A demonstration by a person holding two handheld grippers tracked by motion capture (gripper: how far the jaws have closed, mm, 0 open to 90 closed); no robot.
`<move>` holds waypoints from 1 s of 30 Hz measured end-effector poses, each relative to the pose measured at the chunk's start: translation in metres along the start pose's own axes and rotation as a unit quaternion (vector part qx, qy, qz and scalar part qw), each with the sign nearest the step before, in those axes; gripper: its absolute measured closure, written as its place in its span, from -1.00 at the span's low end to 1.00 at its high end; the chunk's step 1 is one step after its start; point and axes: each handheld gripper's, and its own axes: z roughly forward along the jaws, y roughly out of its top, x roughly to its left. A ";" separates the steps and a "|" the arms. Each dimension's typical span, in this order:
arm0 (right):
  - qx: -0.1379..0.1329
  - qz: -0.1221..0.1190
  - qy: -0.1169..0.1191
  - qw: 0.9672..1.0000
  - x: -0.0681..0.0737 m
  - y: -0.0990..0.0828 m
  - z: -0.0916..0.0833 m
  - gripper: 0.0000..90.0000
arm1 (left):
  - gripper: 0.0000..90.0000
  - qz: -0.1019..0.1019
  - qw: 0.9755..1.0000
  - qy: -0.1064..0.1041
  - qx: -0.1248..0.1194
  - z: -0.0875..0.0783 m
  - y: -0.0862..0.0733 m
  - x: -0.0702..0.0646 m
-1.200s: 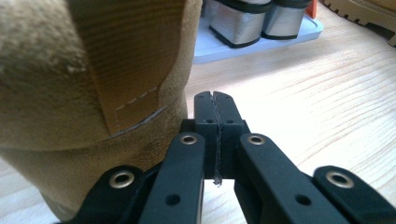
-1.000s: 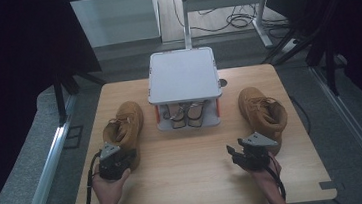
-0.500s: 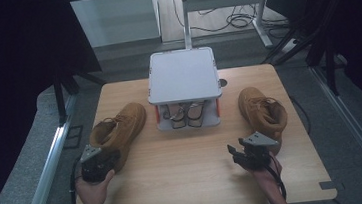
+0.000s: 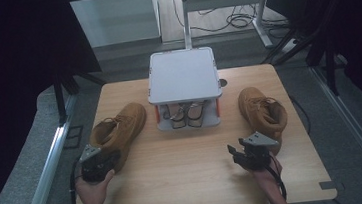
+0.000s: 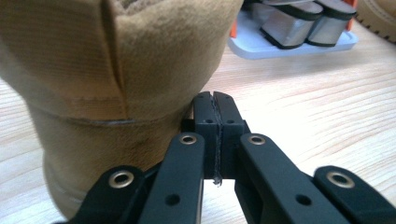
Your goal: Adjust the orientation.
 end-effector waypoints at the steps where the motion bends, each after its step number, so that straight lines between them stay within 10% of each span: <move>1: 0.000 0.000 0.000 1.000 0.000 0.000 0.000 0.06 | 0.98 0.001 1.000 -0.002 -0.002 -0.001 0.001 -0.001; 13: -0.001 -0.001 0.000 1.000 0.000 0.000 -0.001 0.06 | 0.80 0.045 0.998 -0.034 0.001 0.009 0.003 -0.032; 30: -0.015 0.021 -0.006 1.000 -0.010 0.000 -0.009 0.18 | -0.08 0.079 0.995 -0.055 0.035 0.034 -0.002 -0.061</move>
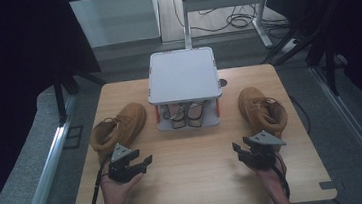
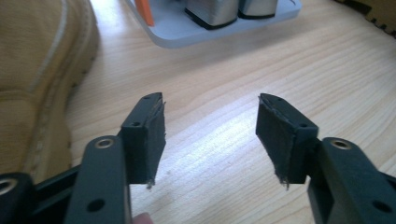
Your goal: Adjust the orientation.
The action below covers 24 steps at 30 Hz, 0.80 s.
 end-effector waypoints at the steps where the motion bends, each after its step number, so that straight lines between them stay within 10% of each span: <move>1: 0.000 -0.002 0.002 1.000 -0.001 0.000 -0.001 0.26 | -0.10 0.003 1.000 0.002 0.003 0.001 -0.001 0.000; 9: 0.009 -0.026 0.018 0.999 -0.005 0.000 -0.002 0.96 | -0.21 0.003 1.000 0.009 0.005 0.004 -0.002 -0.001; 24: 0.000 -0.025 -0.035 0.999 -0.031 -0.007 -0.009 0.97 | -0.28 0.003 1.000 0.014 0.013 0.009 -0.005 0.000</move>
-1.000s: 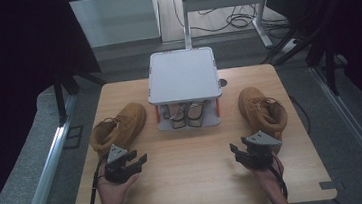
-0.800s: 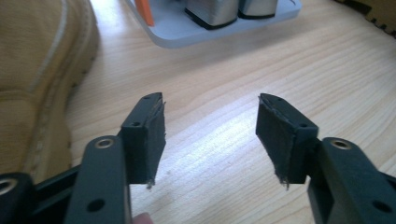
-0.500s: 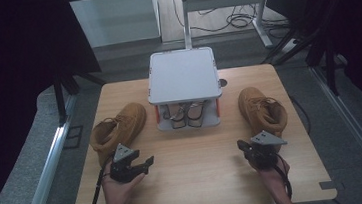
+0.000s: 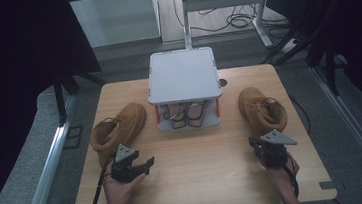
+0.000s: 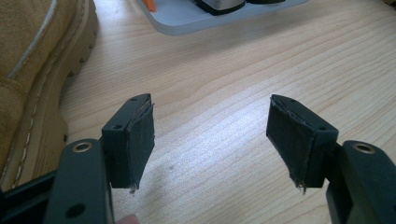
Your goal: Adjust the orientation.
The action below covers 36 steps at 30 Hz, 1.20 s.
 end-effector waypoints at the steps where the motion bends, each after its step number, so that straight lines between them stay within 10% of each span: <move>1: 0.000 0.001 -0.001 1.000 0.000 0.000 0.000 0.97 | -0.28 0.001 1.000 0.000 0.001 0.000 0.000 0.000; 36: -0.011 0.048 -0.013 0.999 -0.044 -0.021 -0.030 0.98 | -0.28 0.001 1.000 0.004 0.012 0.005 -0.003 0.004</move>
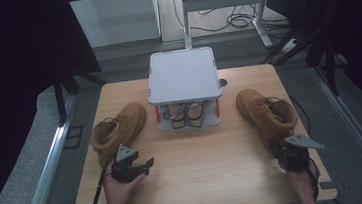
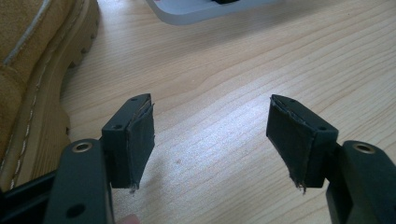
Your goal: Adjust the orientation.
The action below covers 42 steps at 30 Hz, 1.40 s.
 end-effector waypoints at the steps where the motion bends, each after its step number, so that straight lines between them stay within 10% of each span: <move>1: -0.002 0.001 0.000 1.000 -0.001 0.000 -0.001 0.98 | -0.28 0.001 1.000 0.000 0.001 0.000 0.000 0.000; 15: -0.010 0.034 -0.039 0.999 -0.033 -0.006 -0.014 0.98 | -0.28 -0.001 1.000 0.000 0.002 0.001 0.000 0.001; 42: -0.007 -0.031 0.043 0.999 0.028 0.007 0.006 0.98 | -0.23 -0.002 1.000 -0.002 -0.013 -0.004 0.000 0.002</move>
